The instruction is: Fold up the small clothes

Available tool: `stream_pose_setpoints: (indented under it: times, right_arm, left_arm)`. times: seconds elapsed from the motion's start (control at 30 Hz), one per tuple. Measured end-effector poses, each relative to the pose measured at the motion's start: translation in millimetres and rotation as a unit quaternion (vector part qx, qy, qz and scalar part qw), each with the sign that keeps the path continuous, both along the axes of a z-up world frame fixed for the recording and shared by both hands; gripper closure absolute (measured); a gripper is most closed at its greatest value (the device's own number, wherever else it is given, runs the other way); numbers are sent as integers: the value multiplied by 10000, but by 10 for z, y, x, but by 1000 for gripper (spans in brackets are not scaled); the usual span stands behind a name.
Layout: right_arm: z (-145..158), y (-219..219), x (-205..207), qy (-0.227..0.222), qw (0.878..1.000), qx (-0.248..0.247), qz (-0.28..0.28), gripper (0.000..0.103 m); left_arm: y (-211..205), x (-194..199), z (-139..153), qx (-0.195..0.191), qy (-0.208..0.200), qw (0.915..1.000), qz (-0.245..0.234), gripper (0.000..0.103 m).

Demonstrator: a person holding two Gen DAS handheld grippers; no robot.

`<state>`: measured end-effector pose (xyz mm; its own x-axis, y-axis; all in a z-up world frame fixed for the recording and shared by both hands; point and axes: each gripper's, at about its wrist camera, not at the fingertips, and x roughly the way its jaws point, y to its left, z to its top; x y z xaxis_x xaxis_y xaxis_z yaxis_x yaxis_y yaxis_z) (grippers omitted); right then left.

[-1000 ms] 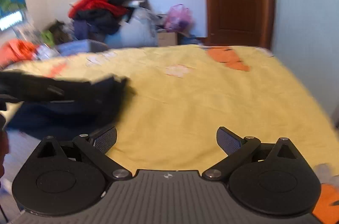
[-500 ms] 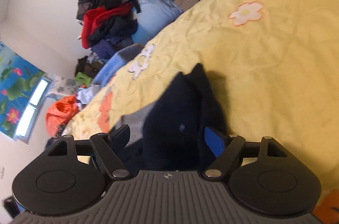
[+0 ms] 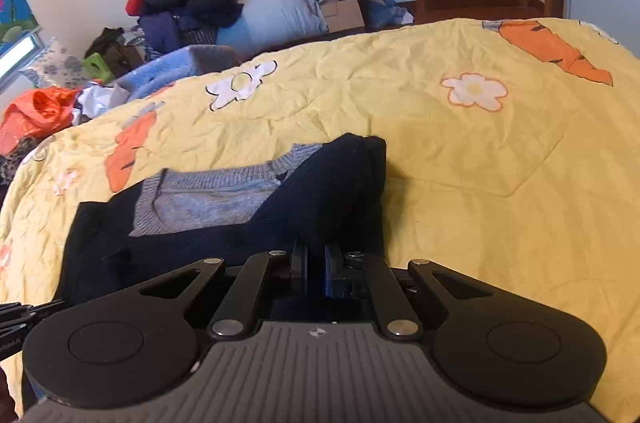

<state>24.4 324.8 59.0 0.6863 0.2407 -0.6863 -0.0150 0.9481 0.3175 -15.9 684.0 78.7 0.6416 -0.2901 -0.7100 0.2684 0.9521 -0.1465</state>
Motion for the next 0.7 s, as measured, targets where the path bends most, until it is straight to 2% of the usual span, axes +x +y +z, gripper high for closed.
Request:
stream_pose_setpoints:
  times: [0.17,0.27,0.33,0.4,0.47,0.5,0.57,0.67,0.7]
  right_arm:
    - [46,-33,-159,-167,9997,3,170,90]
    - [-96,-35,-162,-13,9993,-363,111,87]
    - [-169,-18,-183,52,9983,-566,159,86]
    - [-109,-3,-269,-64,9971,-714,251,71]
    - [28,-34,-415,-127,9953,-958,-37,20]
    - [103,-55,-512,-367,9938,-1042,-131,17]
    - [210,-106,-580,-708,9945,-770,35,19]
    - [182,-122,-345,-481,9976,314,383,21]
    - [139,-84,-238,-450,9962,521,539,24]
  left_arm:
    - [131,-70,11,49,-1,10000,85,101]
    - [177,-107,34,64,42,9998,194,101]
    - [163,-169,61,272,27,9993,257,101]
    - [175,-247,144,648,-81,9962,574,100]
    - [226,-275,292,624,-237,9954,681,100]
    - [240,-261,376,563,-337,9950,753,100]
    - [189,-129,497,305,-436,9966,621,100]
    - [-34,224,466,-57,-290,9990,346,100]
    - [-118,358,396,-67,-163,9993,340,100]
